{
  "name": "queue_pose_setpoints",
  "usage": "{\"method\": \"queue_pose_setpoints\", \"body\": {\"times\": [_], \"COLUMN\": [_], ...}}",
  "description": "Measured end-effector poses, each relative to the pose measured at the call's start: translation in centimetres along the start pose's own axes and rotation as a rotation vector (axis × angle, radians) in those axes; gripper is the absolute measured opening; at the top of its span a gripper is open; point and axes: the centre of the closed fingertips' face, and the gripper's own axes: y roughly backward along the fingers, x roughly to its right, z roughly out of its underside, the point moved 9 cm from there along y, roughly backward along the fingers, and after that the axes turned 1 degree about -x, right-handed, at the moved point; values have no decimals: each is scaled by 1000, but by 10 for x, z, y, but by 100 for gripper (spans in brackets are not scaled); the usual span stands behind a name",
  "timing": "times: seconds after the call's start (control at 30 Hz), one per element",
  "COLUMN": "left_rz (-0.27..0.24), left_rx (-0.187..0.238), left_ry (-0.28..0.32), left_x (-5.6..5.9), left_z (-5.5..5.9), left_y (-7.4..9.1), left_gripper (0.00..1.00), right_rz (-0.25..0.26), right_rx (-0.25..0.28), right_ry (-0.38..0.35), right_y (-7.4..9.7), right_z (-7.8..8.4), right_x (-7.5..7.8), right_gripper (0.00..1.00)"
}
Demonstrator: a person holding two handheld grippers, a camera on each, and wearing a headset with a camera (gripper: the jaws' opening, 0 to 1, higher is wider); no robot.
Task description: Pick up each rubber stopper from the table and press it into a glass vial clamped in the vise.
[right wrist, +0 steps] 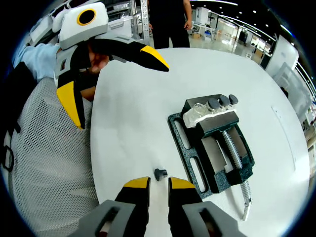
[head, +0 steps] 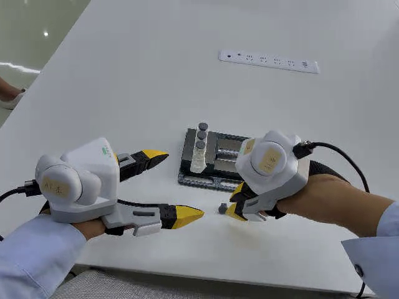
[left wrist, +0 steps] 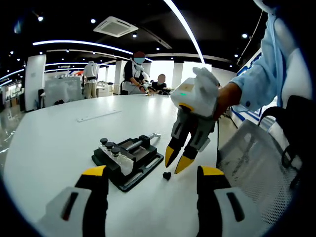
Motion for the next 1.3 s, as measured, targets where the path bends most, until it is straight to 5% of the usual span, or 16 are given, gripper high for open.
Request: {"method": "queue_pose_setpoints", "body": {"times": [0.4, 0.83, 1.03, 1.3], "left_rz": [14, 19, 17, 13], "left_rx": [-8, -23, -24, -26], "left_ry": [-16, -30, -26, -20], "left_x": [3, 3, 3, 3], "left_z": [-4, -5, -4, -3], "left_y": [2, 1, 1, 2], "left_gripper": [70, 69, 69, 69], "right_rz": [43, 43, 20, -107], "right_rx": [50, 45, 11, 4], "right_ry": [-83, -36, 112, 332], "right_y": [-5, -8, -7, -3], "right_z": [8, 6, 4, -9], "right_x": [-8, -1, 2, 5], "right_gripper": [6, 0, 0, 0]}}
